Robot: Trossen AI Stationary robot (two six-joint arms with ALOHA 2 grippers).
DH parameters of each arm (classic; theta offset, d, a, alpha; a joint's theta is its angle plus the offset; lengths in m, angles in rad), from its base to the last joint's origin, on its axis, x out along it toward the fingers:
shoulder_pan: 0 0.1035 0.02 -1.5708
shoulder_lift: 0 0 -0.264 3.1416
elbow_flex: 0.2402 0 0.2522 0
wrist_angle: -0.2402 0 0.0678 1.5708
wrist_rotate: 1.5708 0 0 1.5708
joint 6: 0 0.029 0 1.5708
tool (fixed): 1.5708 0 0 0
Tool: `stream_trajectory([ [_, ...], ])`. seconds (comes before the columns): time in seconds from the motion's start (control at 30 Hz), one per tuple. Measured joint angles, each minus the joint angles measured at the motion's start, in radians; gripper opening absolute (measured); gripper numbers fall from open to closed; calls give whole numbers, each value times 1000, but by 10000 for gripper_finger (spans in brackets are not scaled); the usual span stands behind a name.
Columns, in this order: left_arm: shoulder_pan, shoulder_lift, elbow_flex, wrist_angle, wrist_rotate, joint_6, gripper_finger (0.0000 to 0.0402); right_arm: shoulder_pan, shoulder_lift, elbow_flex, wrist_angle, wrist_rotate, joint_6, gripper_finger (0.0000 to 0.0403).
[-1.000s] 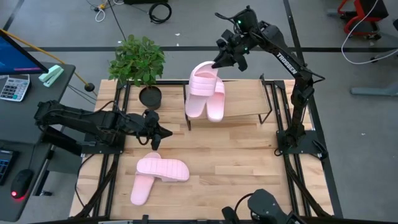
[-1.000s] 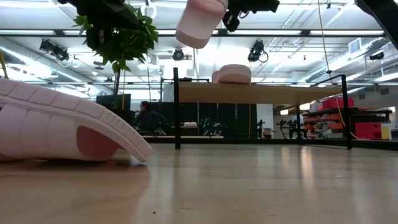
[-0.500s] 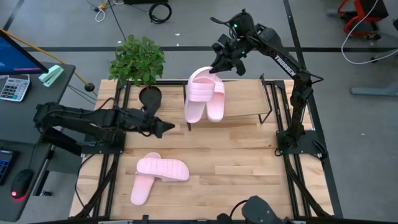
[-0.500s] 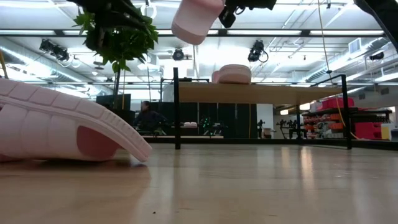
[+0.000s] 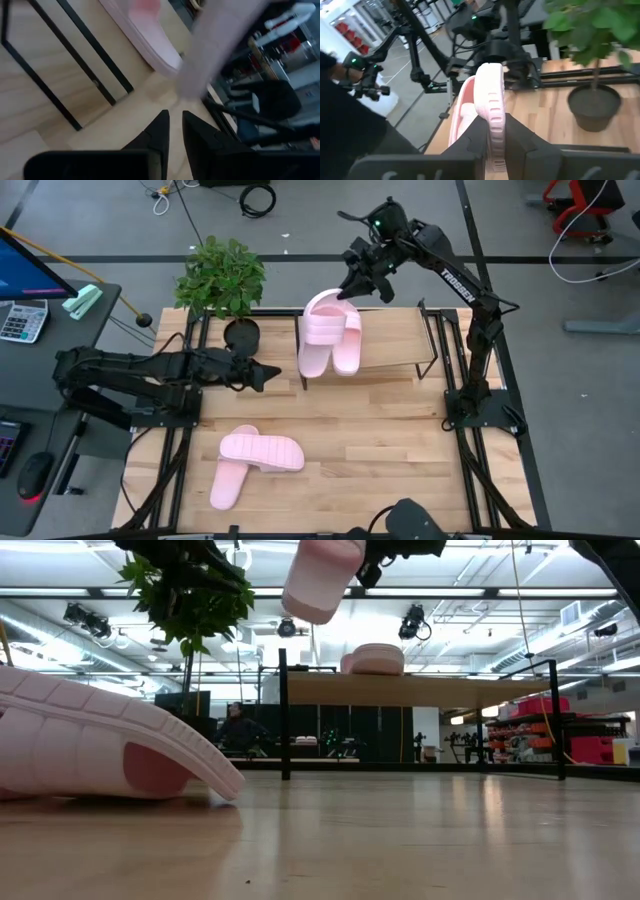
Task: Pick and place slides into the shelf
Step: Put the right pink slide on the shelf
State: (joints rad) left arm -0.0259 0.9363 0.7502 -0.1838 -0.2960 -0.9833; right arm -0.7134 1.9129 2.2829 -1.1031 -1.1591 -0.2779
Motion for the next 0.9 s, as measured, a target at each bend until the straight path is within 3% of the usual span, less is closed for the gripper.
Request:
stream_trajectory([
  [0.13, 16, 0, 0, 10, -41, 22, 79, 36, 0, 0, 8, -1, -4, 41],
  [0.43, 24, 0, 0, 220, -16, 153, 149, 87, 0, 0, 38, 77, -19, 41],
  [0.9, 22, 72, 0, 224, 5, 241, 251, 94, 0, 0, 187, 91, 99, 41],
])
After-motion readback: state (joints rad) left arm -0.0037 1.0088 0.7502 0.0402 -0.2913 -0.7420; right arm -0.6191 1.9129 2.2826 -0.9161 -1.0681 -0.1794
